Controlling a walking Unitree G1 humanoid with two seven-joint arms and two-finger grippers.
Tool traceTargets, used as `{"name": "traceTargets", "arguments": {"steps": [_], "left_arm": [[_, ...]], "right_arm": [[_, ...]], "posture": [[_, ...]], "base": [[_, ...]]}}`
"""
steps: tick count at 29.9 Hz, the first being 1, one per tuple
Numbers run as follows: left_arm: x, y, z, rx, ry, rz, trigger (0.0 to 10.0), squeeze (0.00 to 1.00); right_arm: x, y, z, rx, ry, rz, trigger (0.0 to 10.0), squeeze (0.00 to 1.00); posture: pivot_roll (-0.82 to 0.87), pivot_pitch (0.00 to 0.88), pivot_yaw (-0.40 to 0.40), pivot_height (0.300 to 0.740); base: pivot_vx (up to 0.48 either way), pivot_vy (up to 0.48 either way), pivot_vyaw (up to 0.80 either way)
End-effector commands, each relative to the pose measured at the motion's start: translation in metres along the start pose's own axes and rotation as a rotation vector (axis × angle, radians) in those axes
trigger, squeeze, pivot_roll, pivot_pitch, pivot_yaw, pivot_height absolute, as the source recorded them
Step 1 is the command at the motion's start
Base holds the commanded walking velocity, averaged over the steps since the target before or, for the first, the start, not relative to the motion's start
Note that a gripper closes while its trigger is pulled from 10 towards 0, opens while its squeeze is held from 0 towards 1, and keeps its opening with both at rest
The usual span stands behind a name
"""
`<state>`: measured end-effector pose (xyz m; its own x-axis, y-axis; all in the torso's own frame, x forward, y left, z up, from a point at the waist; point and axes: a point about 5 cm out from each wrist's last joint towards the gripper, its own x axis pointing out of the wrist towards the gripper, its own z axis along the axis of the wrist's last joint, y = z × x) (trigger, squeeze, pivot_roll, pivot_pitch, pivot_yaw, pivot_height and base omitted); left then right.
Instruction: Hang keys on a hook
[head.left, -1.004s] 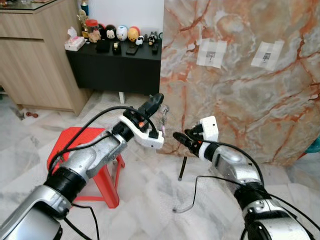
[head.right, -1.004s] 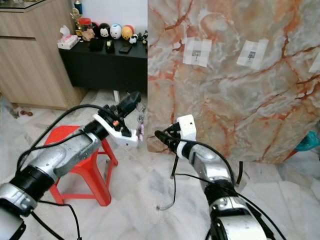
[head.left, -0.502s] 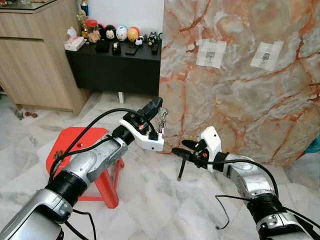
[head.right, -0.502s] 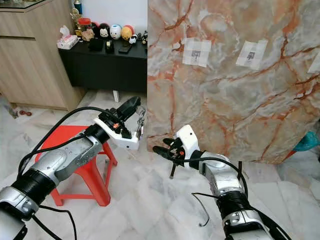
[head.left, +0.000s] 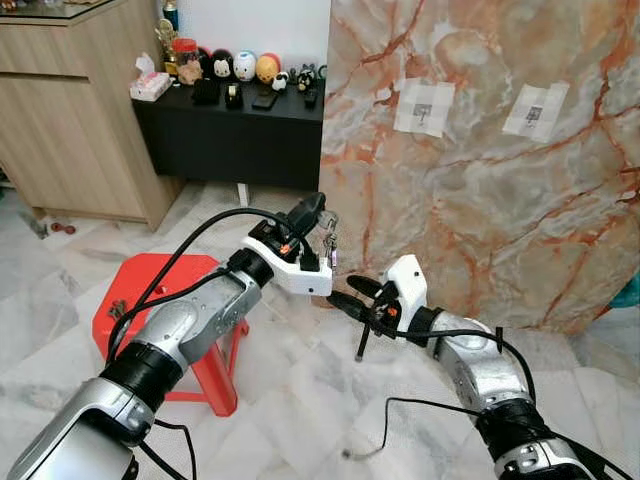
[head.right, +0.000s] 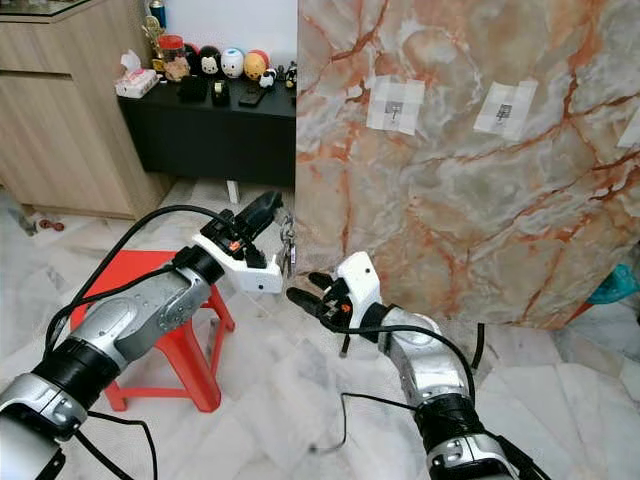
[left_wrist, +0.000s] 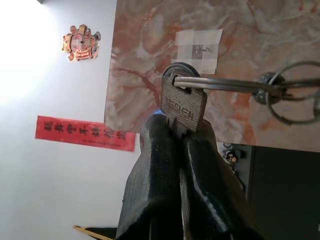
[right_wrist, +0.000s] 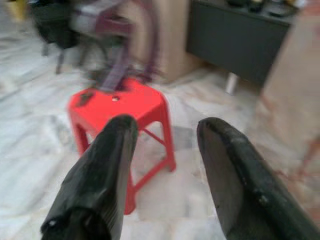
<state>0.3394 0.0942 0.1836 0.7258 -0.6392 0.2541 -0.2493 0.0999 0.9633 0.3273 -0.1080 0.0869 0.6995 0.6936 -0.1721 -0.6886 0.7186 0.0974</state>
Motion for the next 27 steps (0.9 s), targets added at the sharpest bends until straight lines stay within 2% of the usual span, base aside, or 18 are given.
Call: {"name": "traceTargets", "arguments": {"steps": [1, 6, 9, 14, 27], "left_arm": [[0.01, 0.015, 0.008, -0.028, -0.025, 0.057, 10.0, 0.0], [0.013, 0.018, 0.011, -0.043, -0.031, 0.065, 10.0, 0.0], [0.014, 0.019, 0.013, -0.053, -0.035, 0.069, 10.0, 0.0], [0.016, 0.019, 0.014, -0.07, -0.034, 0.068, 10.0, 0.0], [0.019, 0.021, 0.024, -0.103, -0.048, 0.071, 10.0, 0.0]], "right_arm": [[0.002, -0.003, 0.005, 0.028, -0.032, -0.055, 10.0, 0.0], [0.006, -0.002, 0.006, 0.058, -0.061, -0.092, 10.0, 0.0], [0.008, 0.003, 0.007, 0.1, -0.075, -0.047, 10.0, 0.0], [0.01, 0.001, 0.01, 0.071, -0.085, -0.058, 10.0, 0.0], [0.025, 0.002, 0.021, 0.099, -0.116, -0.072, 10.0, 0.0]], "posture": [[0.09, 0.0, -0.108, 0.74], [0.09, 0.0, -0.108, 0.74], [0.09, 0.0, -0.109, 0.74], [0.09, 0.0, -0.111, 0.74], [0.1, 0.0, -0.115, 0.74]], "base": [[0.0, 0.0, 0.0], [0.0, 0.0, 0.0], [0.0, 0.0, 0.0], [0.0, 0.0, 0.0], [0.0, 0.0, 0.0]]}}
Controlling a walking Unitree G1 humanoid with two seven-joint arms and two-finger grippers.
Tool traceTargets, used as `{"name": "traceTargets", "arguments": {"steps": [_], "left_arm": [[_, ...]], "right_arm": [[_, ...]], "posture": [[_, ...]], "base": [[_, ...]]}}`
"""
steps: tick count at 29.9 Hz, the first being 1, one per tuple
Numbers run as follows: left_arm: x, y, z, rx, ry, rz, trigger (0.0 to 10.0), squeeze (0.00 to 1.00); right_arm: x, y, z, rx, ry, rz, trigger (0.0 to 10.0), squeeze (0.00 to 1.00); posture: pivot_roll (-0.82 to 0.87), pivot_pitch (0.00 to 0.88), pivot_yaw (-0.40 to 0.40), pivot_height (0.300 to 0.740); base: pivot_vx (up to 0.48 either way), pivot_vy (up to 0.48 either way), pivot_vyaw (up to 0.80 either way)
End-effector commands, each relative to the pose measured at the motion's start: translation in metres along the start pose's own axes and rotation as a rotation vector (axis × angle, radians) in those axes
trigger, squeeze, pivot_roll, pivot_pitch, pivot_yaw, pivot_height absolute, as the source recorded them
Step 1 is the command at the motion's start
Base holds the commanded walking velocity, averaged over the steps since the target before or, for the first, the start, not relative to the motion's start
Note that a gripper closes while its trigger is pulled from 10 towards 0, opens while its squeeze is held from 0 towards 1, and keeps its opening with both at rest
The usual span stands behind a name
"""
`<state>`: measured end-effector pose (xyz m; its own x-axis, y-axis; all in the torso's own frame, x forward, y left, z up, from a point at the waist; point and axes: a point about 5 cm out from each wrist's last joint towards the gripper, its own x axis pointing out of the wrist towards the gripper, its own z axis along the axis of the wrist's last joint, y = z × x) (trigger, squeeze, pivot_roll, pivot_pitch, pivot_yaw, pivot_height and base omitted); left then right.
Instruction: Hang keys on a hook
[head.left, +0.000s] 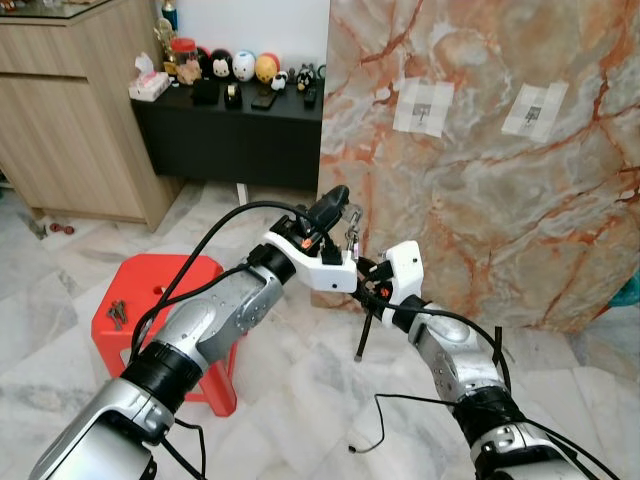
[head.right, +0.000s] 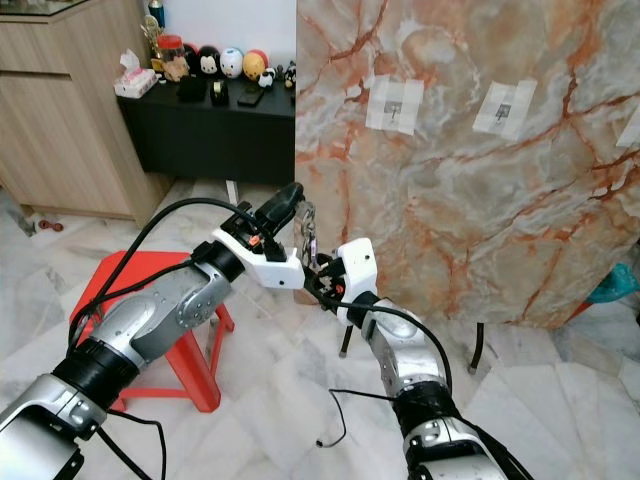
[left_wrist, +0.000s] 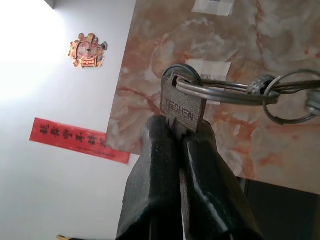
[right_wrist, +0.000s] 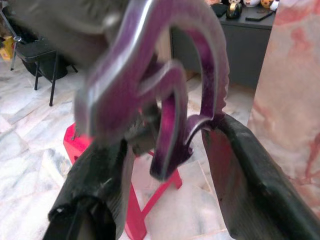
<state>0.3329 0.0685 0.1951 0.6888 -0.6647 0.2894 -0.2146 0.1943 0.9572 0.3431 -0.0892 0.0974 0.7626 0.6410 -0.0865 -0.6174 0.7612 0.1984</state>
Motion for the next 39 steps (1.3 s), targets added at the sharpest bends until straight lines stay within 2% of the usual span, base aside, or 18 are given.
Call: {"name": "traceTargets", "arguments": {"steps": [1, 12, 13, 14, 39], "left_arm": [[0.005, 0.01, 0.003, -0.011, -0.008, 0.032, 10.0, 0.0], [0.003, 0.007, 0.003, -0.021, 0.001, 0.022, 10.0, 0.0], [0.003, 0.006, 0.003, -0.023, 0.002, 0.019, 10.0, 0.0], [0.003, 0.005, 0.002, -0.023, 0.003, 0.017, 10.0, 0.0], [-0.003, -0.006, -0.004, -0.017, 0.036, -0.035, 10.0, 0.0]], "right_arm": [[0.005, -0.001, 0.008, -0.02, -0.019, -0.004, 10.0, 0.0], [0.004, -0.011, 0.018, -0.024, -0.068, -0.047, 10.0, 0.0], [0.003, -0.013, 0.017, -0.027, -0.07, -0.059, 8.5, 0.0], [0.001, -0.017, 0.017, -0.016, -0.071, -0.088, 0.0, 0.0], [-0.008, -0.028, 0.016, -0.042, -0.058, -0.093, 0.0, 0.0]], "posture": [[0.1, 0.0, -0.116, 0.74], [0.1, 0.0, -0.12, 0.74], [0.1, 0.0, -0.12, 0.74], [0.1, 0.0, -0.12, 0.74], [0.09, 0.0, -0.121, 0.74]], "base": [[0.0, 0.0, 0.0], [0.0, 0.0, 0.0], [0.0, 0.0, 0.0], [0.0, 0.0, 0.0], [0.0, 0.0, 0.0]]}}
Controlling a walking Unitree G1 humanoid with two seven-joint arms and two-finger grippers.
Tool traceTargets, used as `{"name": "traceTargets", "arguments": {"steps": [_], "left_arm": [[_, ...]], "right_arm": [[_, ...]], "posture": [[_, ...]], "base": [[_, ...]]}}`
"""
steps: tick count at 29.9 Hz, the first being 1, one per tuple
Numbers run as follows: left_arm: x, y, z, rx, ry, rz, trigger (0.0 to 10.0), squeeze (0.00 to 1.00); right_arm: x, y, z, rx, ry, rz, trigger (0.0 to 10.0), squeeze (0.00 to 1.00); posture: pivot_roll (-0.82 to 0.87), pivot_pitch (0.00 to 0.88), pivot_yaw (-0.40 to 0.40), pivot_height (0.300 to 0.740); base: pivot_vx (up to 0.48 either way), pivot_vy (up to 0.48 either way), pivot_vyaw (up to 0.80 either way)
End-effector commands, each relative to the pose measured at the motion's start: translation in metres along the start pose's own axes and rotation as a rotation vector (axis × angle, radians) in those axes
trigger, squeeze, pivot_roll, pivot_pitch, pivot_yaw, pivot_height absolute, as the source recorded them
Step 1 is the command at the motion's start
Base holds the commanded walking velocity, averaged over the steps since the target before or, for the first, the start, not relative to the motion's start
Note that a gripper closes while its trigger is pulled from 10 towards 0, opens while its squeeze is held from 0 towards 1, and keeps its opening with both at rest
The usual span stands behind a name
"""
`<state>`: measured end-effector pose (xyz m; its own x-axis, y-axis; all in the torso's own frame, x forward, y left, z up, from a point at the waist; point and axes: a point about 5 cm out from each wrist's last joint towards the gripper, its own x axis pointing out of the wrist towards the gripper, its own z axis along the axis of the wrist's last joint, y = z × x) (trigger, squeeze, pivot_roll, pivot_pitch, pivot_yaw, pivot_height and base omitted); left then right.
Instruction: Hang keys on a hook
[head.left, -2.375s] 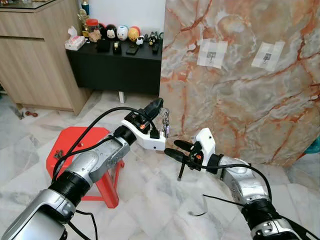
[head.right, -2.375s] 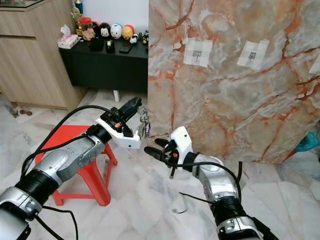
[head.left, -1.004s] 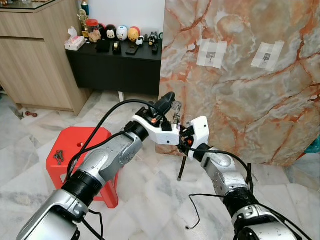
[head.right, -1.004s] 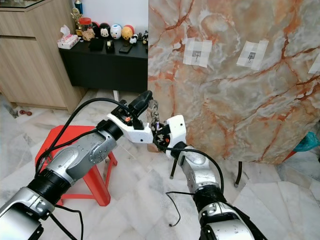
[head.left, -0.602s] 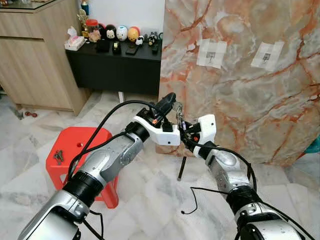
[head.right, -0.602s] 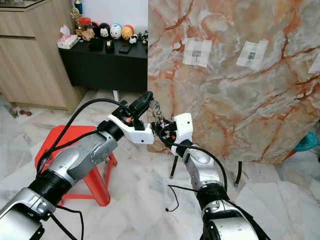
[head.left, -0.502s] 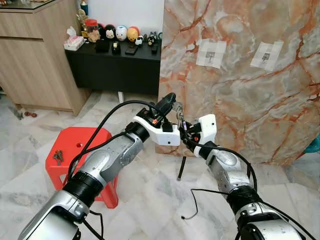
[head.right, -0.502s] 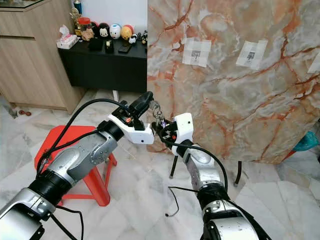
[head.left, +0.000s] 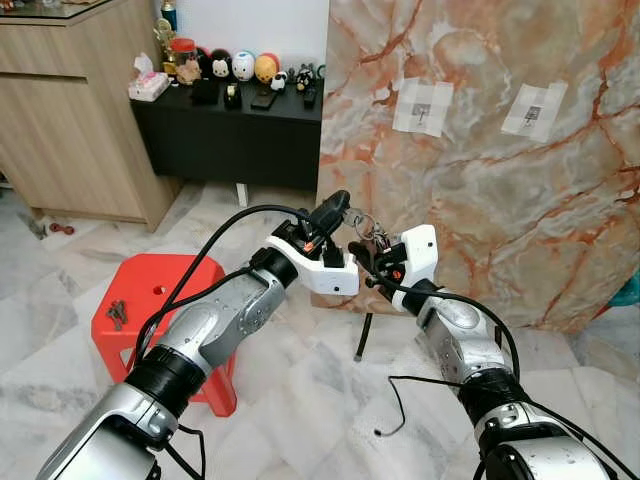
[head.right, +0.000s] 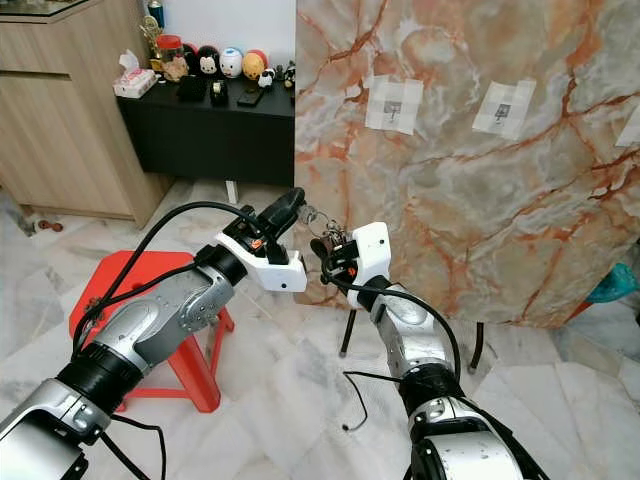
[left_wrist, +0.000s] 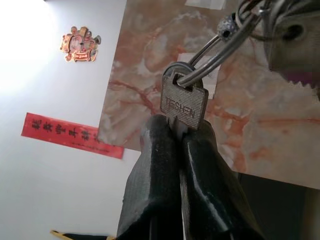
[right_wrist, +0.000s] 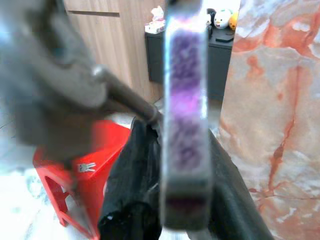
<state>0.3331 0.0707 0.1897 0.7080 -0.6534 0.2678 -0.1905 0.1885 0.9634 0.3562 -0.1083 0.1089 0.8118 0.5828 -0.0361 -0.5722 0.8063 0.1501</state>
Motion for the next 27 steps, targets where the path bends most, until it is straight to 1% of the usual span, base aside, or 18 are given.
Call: {"name": "traceTargets", "arguments": {"steps": [1, 16, 19, 21, 27], "left_arm": [[-0.001, -0.002, -0.002, -0.003, 0.016, -0.017, 10.0, 0.0], [-0.004, -0.007, -0.004, 0.002, 0.022, -0.043, 10.0, 0.0], [-0.007, -0.015, -0.007, -0.002, 0.037, -0.092, 10.0, 0.0], [-0.012, -0.026, -0.011, -0.017, 0.063, -0.149, 10.0, 0.0], [-0.014, -0.028, -0.011, -0.027, 0.063, -0.154, 10.0, 0.0]], "right_arm": [[-0.005, -0.008, 0.0, 0.001, 0.007, -0.026, 0.0, 0.0], [-0.007, -0.01, 0.002, -0.025, 0.006, -0.019, 0.0, 0.0], [-0.007, -0.01, 0.002, -0.038, 0.01, -0.01, 0.0, 0.0], [-0.008, -0.01, 0.002, -0.042, 0.011, -0.008, 0.0, 0.0], [-0.009, -0.007, 0.0, -0.054, 0.025, 0.03, 0.0, 0.0]], "posture": [[0.09, 0.0, -0.121, 0.74], [0.09, 0.0, -0.125, 0.74], [0.09, 0.0, -0.126, 0.74], [0.09, 0.0, -0.125, 0.74], [0.09, 0.0, -0.126, 0.74]], "base": [[0.0, 0.0, 0.0], [0.0, 0.0, 0.0], [0.0, 0.0, 0.0], [0.0, 0.0, 0.0], [0.0, 0.0, 0.0]]}}
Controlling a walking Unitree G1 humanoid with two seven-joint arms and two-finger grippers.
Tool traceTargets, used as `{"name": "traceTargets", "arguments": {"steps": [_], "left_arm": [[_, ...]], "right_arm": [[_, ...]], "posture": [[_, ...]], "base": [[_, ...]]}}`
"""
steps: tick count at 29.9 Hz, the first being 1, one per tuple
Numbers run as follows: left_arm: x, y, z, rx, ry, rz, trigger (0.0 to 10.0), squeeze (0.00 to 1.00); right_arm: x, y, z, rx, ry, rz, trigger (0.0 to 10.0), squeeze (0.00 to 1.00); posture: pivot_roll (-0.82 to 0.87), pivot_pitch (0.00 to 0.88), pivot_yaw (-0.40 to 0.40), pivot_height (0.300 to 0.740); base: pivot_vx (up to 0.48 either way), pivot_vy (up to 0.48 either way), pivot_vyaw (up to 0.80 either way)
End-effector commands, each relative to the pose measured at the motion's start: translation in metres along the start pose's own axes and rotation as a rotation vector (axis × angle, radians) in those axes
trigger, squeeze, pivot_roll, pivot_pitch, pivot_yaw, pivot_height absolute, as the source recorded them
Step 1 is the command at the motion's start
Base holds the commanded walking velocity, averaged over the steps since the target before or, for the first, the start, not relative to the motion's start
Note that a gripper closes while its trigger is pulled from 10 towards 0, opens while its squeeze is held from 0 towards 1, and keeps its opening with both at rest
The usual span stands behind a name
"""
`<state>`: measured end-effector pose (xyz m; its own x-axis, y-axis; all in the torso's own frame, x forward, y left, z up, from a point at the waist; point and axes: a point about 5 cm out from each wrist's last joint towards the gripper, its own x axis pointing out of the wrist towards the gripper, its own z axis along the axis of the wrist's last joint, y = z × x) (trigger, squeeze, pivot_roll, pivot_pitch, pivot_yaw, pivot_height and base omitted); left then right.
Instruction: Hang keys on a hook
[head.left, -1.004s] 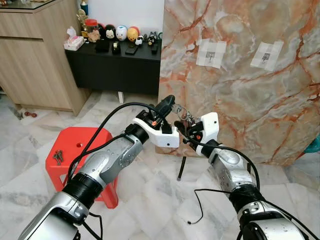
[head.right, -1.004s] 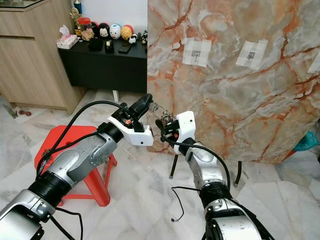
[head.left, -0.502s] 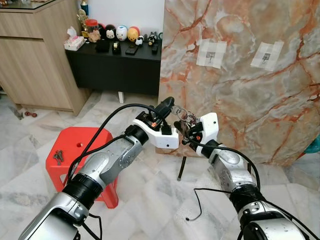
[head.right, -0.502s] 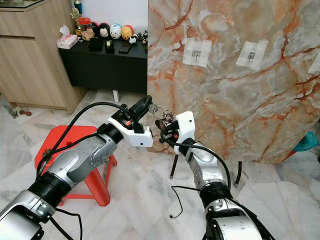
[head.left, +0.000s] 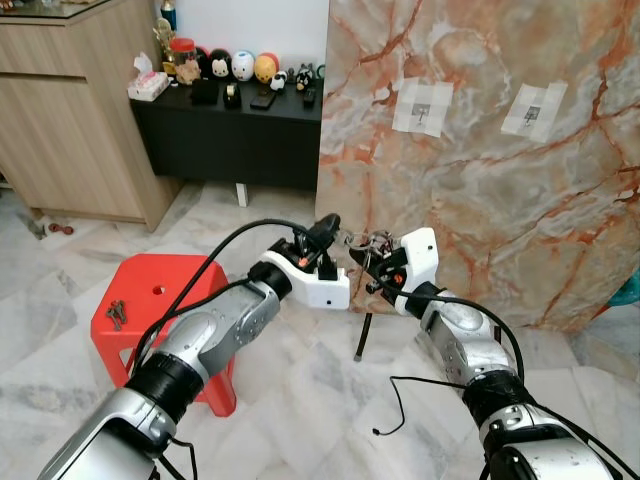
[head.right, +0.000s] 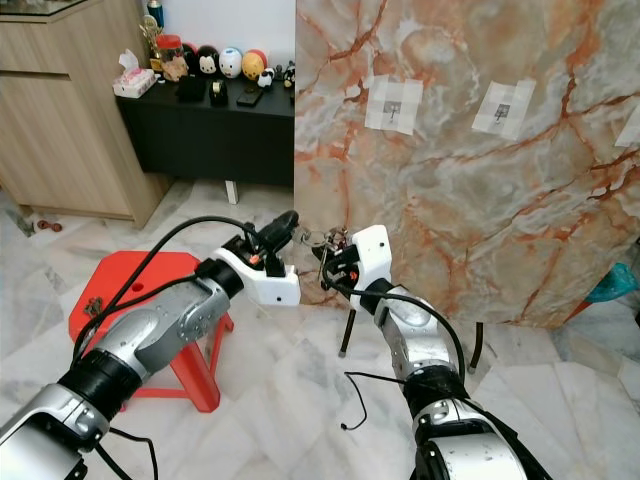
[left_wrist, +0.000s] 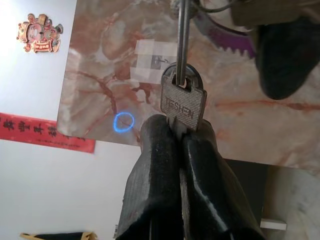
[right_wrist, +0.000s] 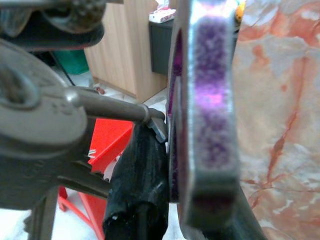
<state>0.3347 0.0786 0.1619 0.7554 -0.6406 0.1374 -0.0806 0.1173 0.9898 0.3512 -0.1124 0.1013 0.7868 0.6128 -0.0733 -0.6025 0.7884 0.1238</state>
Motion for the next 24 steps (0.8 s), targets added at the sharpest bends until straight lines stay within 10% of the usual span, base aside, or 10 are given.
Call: {"name": "traceTargets", "arguments": {"steps": [1, 2, 3, 24], "left_arm": [[-0.002, -0.002, -0.004, -0.015, 0.02, -0.023, 10.0, 0.0], [-0.002, -0.003, -0.004, -0.023, 0.021, -0.024, 10.0, 0.03], [-0.002, -0.003, -0.005, -0.036, 0.026, -0.024, 10.0, 1.0], [-0.019, -0.03, -0.02, -0.045, 0.047, -0.256, 10.0, 1.0]], "right_arm": [[-0.003, -0.005, 0.007, -0.031, -0.013, 0.003, 0.0, 0.0], [-0.003, -0.004, 0.006, -0.037, -0.007, 0.012, 0.0, 0.0], [-0.003, -0.003, 0.005, -0.039, -0.003, 0.018, 0.0, 0.0], [-0.023, 0.002, -0.022, -0.114, 0.313, 0.241, 0.0, 0.0]], "posture": [[0.09, 0.0, -0.126, 0.74], [0.09, 0.0, -0.125, 0.74], [0.09, 0.0, -0.127, 0.74], [0.08, 0.0, -0.128, 0.74]], "base": [[0.0, 0.0, 0.0], [0.0, 0.0, 0.0], [0.0, 0.0, 0.0], [0.0, 0.0, 0.0]]}}
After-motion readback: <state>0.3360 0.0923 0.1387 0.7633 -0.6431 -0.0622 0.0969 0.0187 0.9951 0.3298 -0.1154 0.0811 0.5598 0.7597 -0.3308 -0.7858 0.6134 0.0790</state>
